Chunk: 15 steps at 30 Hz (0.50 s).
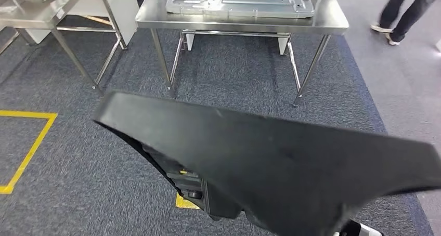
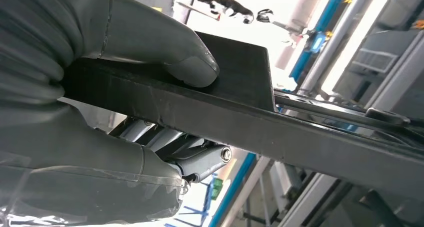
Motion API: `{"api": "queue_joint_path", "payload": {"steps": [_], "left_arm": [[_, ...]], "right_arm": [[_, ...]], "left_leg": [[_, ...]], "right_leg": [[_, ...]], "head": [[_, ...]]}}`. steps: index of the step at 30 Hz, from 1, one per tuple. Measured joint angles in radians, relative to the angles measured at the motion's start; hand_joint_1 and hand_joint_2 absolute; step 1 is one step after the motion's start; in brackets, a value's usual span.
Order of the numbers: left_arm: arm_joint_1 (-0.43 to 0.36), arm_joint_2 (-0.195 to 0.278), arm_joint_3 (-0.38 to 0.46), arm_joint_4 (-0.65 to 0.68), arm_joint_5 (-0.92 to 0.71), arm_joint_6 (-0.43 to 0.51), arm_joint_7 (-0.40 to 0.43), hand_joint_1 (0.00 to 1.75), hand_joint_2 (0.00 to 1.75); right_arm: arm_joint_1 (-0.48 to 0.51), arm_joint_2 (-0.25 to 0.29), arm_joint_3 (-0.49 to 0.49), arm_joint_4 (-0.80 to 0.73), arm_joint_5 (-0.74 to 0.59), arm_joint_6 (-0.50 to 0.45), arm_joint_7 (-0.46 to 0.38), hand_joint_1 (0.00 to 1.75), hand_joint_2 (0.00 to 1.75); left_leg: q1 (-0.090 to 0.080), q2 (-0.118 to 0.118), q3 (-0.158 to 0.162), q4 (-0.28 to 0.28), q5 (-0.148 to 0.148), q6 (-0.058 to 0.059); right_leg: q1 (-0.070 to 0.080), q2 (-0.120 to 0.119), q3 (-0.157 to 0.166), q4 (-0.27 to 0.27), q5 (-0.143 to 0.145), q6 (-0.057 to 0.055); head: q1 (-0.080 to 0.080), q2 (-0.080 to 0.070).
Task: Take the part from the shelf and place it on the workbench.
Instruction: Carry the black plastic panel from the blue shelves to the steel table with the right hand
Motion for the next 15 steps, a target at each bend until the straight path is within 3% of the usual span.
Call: {"api": "queue_joint_path", "payload": {"steps": [1,3,5,7,9,10,11,13,15], "left_arm": [[0.000,0.000,0.000,0.000,0.000,-0.002,-0.001,0.00,1.75],[-0.002,0.000,0.000,0.000,0.001,-0.005,-0.002,0.00,1.75],[-0.004,-0.001,0.000,0.000,0.001,-0.007,-0.003,0.00,1.75],[-0.003,-0.001,0.000,0.000,0.001,-0.010,-0.003,0.00,1.75],[0.000,-0.001,0.000,0.000,0.002,-0.016,-0.002,0.00,1.75],[0.001,-0.001,0.000,0.000,0.002,-0.019,-0.002,0.00,1.75],[0.000,0.000,0.000,0.000,0.002,-0.022,-0.002,0.00,1.75],[-0.001,0.000,0.000,0.000,0.002,-0.031,-0.002,0.00,1.75],[-0.003,0.000,0.000,0.000,0.001,-0.038,-0.001,0.00,1.75]], "right_arm": [[0.001,0.000,0.000,0.000,0.001,0.000,-0.002,1.68,1.75],[0.004,-0.001,-0.001,0.001,0.004,0.000,-0.007,1.68,1.75],[0.004,-0.002,-0.002,0.001,0.005,0.000,-0.012,1.68,1.75],[0.003,-0.002,-0.003,0.001,0.011,-0.001,-0.015,1.68,1.75],[0.004,-0.003,-0.004,0.002,0.028,-0.006,-0.016,1.68,1.75],[0.004,-0.004,-0.004,0.004,0.038,-0.009,-0.016,1.68,1.75],[0.004,-0.005,-0.005,0.005,0.046,-0.012,-0.017,1.68,1.75],[0.004,-0.007,-0.005,0.006,0.055,-0.017,-0.018,1.68,1.75],[0.000,-0.008,-0.006,0.006,0.058,-0.021,-0.019,1.68,1.75]], "left_leg": [[-0.001,-0.010,0.006,-0.014,-0.003,0.005],[-0.003,0.006,0.009,-0.020,-0.001,0.018],[0.000,0.029,0.015,-0.029,0.004,0.033],[-0.001,0.049,0.019,-0.035,0.004,0.044],[-0.004,0.067,0.019,-0.035,0.002,0.048],[-0.004,0.075,0.020,-0.035,0.000,0.047],[-0.004,0.080,0.021,-0.034,-0.001,0.045],[-0.004,0.087,0.027,-0.035,-0.006,0.039],[-0.008,0.089,0.031,-0.034,-0.012,0.029]], "right_leg": [[-0.001,0.010,-0.004,0.002,0.000,0.006],[-0.003,0.027,-0.010,0.001,0.003,0.019],[-0.002,-0.010,-0.023,0.027,-0.013,0.030],[-0.001,-0.073,-0.072,0.126,-0.066,0.038],[-0.006,-0.098,-0.135,0.247,-0.112,0.045],[-0.009,-0.101,-0.149,0.271,-0.112,0.048],[-0.012,-0.104,-0.143,0.260,-0.094,0.049],[-0.015,-0.112,-0.078,0.136,-0.028,0.046],[-0.010,-0.123,-0.018,0.024,0.004,0.038]], "head": [[0.000,0.000],[0.000,0.000],[0.003,0.000],[0.009,0.000],[0.011,0.000],[0.011,0.000],[0.011,0.000],[0.011,0.000],[0.011,0.000]]}}
